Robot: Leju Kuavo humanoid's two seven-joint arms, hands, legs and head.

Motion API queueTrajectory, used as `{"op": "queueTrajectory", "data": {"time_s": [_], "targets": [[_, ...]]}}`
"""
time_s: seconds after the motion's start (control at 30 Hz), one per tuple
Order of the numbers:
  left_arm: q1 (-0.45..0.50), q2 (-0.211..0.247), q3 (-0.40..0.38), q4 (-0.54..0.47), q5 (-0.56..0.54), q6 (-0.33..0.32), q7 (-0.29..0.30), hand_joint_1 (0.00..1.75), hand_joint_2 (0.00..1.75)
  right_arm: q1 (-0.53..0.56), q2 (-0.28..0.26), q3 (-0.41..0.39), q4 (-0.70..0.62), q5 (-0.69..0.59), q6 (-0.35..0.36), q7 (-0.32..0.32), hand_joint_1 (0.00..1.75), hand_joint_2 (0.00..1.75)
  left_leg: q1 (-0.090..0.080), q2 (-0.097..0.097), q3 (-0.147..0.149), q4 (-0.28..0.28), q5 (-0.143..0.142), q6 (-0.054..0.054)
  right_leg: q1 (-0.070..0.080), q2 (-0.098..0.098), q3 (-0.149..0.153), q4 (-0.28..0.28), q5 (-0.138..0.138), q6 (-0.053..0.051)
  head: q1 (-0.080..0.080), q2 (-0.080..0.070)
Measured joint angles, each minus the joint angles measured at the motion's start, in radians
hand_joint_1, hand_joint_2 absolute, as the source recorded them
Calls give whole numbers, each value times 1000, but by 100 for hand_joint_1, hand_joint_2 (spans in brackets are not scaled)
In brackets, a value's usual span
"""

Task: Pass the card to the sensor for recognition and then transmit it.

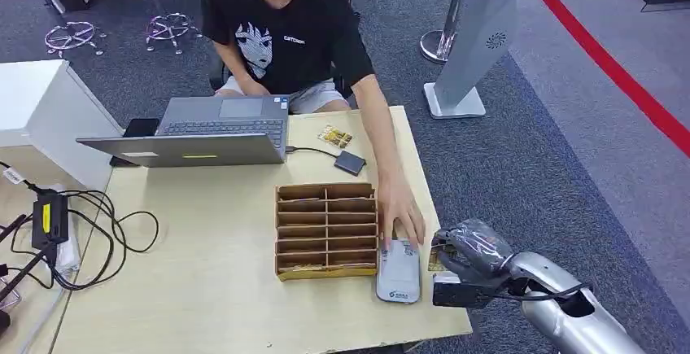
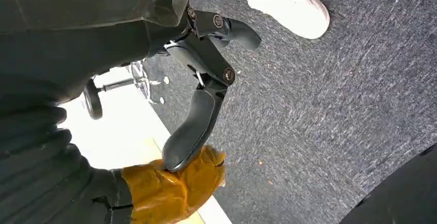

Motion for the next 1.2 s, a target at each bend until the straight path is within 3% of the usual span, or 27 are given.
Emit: {"op": "queueTrajectory", "data": {"time_s": [0.6, 0.77, 0.87, 0.93, 1.07, 1.13, 1.2], "targets": [[0, 0, -1, 0, 0, -2, 0, 0, 175, -26, 0, 42, 33, 0, -4, 1, 175, 175, 0, 0, 0, 0, 0, 0, 0, 0, 0, 0, 0, 0, 0, 0], [0, 0, -1, 0, 0, -2, 2, 0, 175, -29, 1, 47, 37, 28, -51, 23, 175, 175, 0, 0, 0, 0, 0, 0, 0, 0, 0, 0, 0, 0, 0, 0], [0, -1, -1, 0, 0, 0, 5, 0, 175, -36, 13, 45, 37, 113, -141, 84, 175, 175, 0, 0, -1, 0, 0, 0, 0, 0, 0, 0, 0, 0, 0, 0], [0, -2, 0, 0, 0, 3, 11, 0, 175, -44, 51, 29, 31, 231, -229, 157, 175, 175, 0, 1, -1, 0, 0, 0, 0, 1, 0, 1, 0, 0, 0, 0], [0, -11, 1, 0, 0, 7, 21, 0, 175, -61, 166, -25, -38, 492, -355, 319, 175, 175, 1, 0, 0, 0, 0, 0, 1, 0, 0, 1, 0, 0, 0, 0], [0, -14, 1, 0, 0, 7, 24, 0, 175, -75, 237, -64, -94, 639, -379, 406, 175, 175, 1, 0, 0, 0, 0, 0, 1, 1, 0, 1, 0, 0, 0, 0], [-1, -18, 1, 0, 0, 7, 24, 0, 175, -93, 285, -93, -138, 707, -378, 443, 175, 175, 1, 0, 0, 0, 0, 0, 1, 0, 0, 2, 0, 0, 0, 0]]}}
